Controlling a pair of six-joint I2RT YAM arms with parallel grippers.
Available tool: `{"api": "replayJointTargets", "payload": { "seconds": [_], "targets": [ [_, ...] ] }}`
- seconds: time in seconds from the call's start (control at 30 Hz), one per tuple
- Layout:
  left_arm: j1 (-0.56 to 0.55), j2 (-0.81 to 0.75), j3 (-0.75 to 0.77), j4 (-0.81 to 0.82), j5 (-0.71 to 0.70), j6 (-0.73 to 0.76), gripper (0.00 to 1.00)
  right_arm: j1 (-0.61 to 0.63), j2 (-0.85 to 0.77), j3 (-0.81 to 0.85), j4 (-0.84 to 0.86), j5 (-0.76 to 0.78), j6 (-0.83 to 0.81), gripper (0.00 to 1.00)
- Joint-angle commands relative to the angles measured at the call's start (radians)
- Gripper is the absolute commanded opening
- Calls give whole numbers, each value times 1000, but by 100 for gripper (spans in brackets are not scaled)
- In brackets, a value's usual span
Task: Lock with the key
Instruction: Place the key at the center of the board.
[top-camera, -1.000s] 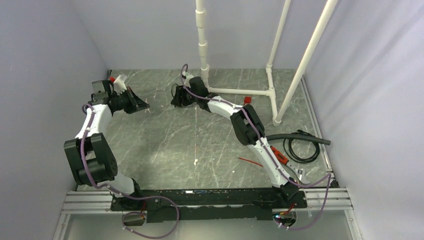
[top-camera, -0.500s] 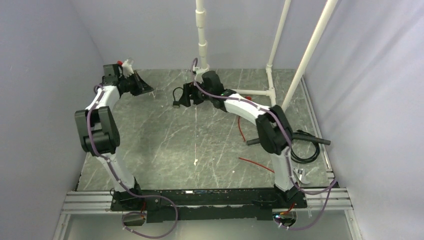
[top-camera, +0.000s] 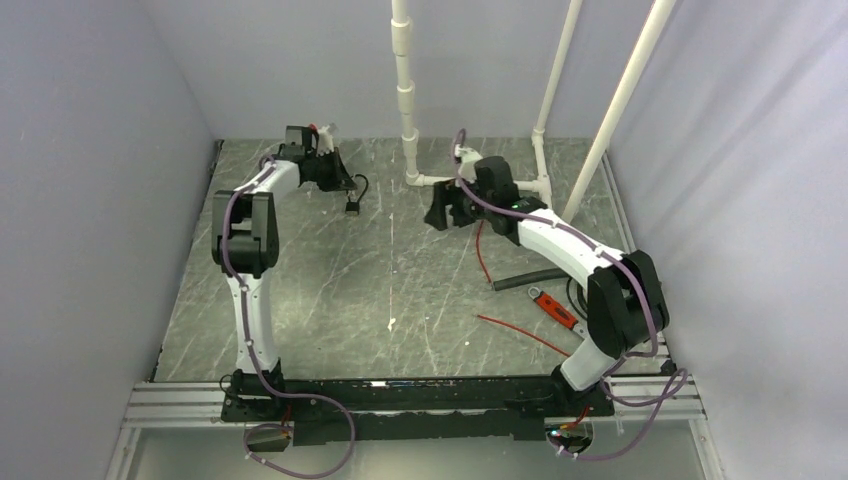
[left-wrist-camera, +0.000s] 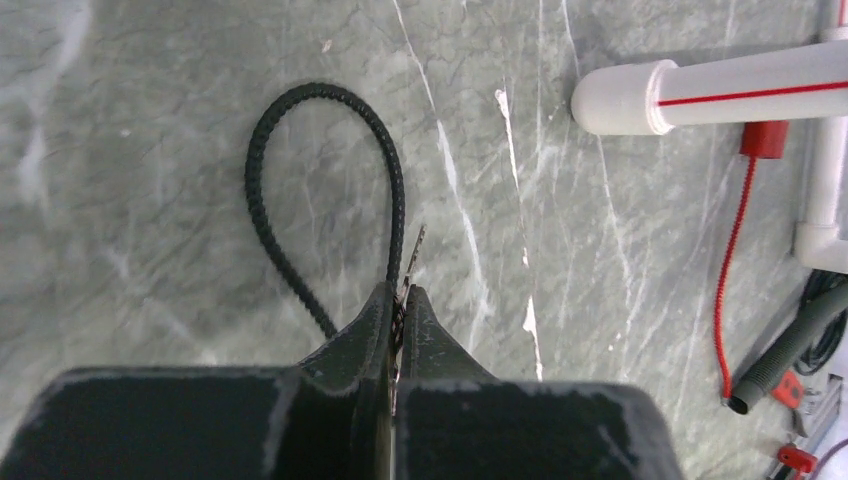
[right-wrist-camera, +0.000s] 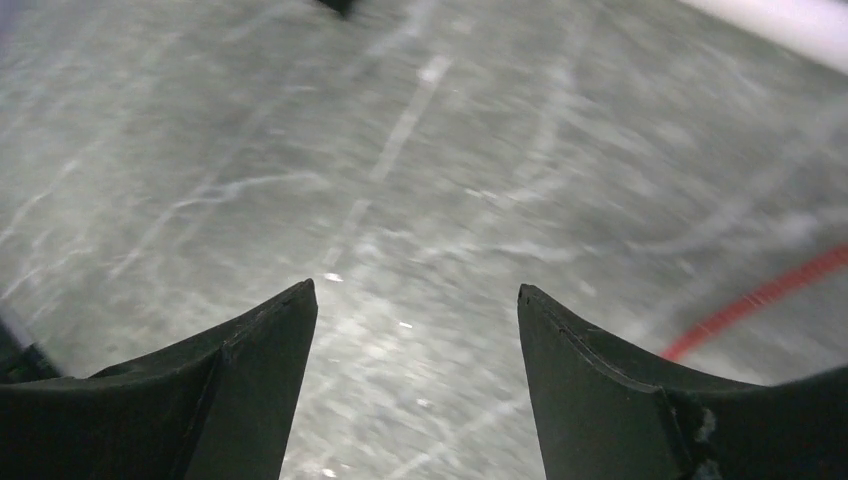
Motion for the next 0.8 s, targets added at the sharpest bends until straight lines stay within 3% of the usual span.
{"api": "replayJointTargets", "payload": {
  "seconds": [0.0, 0.13, 0.2, 0.3, 0.4, 0.53, 0.77],
  "targets": [
    [-15, 68, 102, -13, -50, 44, 7, -104, -31, -40, -75, 94, -22, 74],
    [-30, 124, 172, -41, -62, 61, 22, -136, -7, -30, -94, 137, -44, 72],
    [-34, 135, 199, -55, -65, 60, 36, -138, 16, -15, -100, 158, -48, 70],
    [-35, 108, 204, -60, -55, 59, 49, -139, 55, 15, -117, 211, -38, 69],
    [-32, 2, 115, 8, -28, 28, 72, -147, 98, 31, -129, 308, 9, 68],
    [-30, -170, -22, 140, 16, -30, 91, -153, 166, 71, -159, 466, 74, 64],
    [-32, -363, -87, 169, 41, -48, 99, -177, 296, 167, -183, 580, 116, 56]
  ]
}}
